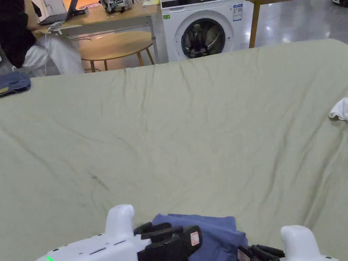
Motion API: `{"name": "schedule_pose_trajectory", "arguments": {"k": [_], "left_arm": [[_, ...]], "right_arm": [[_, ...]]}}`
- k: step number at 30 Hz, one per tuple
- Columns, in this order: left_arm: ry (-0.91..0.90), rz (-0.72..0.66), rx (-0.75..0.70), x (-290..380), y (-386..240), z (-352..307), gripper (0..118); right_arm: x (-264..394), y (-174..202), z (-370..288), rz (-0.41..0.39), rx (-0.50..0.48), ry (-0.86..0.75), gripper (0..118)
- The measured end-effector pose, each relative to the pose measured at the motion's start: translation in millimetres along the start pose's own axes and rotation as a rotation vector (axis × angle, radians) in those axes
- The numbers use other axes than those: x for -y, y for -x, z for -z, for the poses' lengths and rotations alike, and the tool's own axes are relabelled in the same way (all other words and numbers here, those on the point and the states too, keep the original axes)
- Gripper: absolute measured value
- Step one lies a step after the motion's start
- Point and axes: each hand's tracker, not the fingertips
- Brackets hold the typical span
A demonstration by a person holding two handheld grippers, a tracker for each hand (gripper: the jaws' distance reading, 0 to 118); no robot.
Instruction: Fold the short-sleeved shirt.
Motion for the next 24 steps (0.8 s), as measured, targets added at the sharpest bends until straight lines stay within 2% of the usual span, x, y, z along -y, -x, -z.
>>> {"name": "schedule_pose_trajectory", "arguments": {"k": [2,4,5,6,8,12,15,16,18,22,24], "left_arm": [[0.002,-0.069,-0.062,-5,28,-17,76],[0.020,-0.133,-0.122,-3,55,-24,77],[0.054,-0.157,-0.134,-4,66,-22,77],[0.074,-0.172,-0.139,-2,74,-19,77],[0.098,-0.194,-0.105,3,84,-8,77],[0.195,-0.254,-0.011,10,99,33,77],[0.264,-0.268,-0.032,14,105,63,77],[0.249,-0.284,-0.018,12,106,65,72],[0.220,-0.357,0.032,9,105,61,22],[0.178,-0.309,0.028,7,100,44,21],[0.131,-0.348,0.077,-1,104,17,21]], "right_arm": [[-5,4,26,-0.035,0.030,0.103,0],[-3,4,55,-0.061,0.218,0.241,0],[-1,-1,67,-0.070,0.240,0.293,0],[-2,-4,65,-0.059,0.181,0.229,0],[-5,-3,54,-0.002,0.171,0.223,0],[-2,-1,50,-0.018,0.165,0.216,0],[-3,0,47,-0.008,0.166,0.215,0],[-3,0,50,-0.014,0.169,0.217,0],[-3,2,46,-0.019,0.171,0.212,0],[-7,3,32,0.037,0.113,0.165,0],[-10,4,23,0.064,0.076,0.128,0]]}}
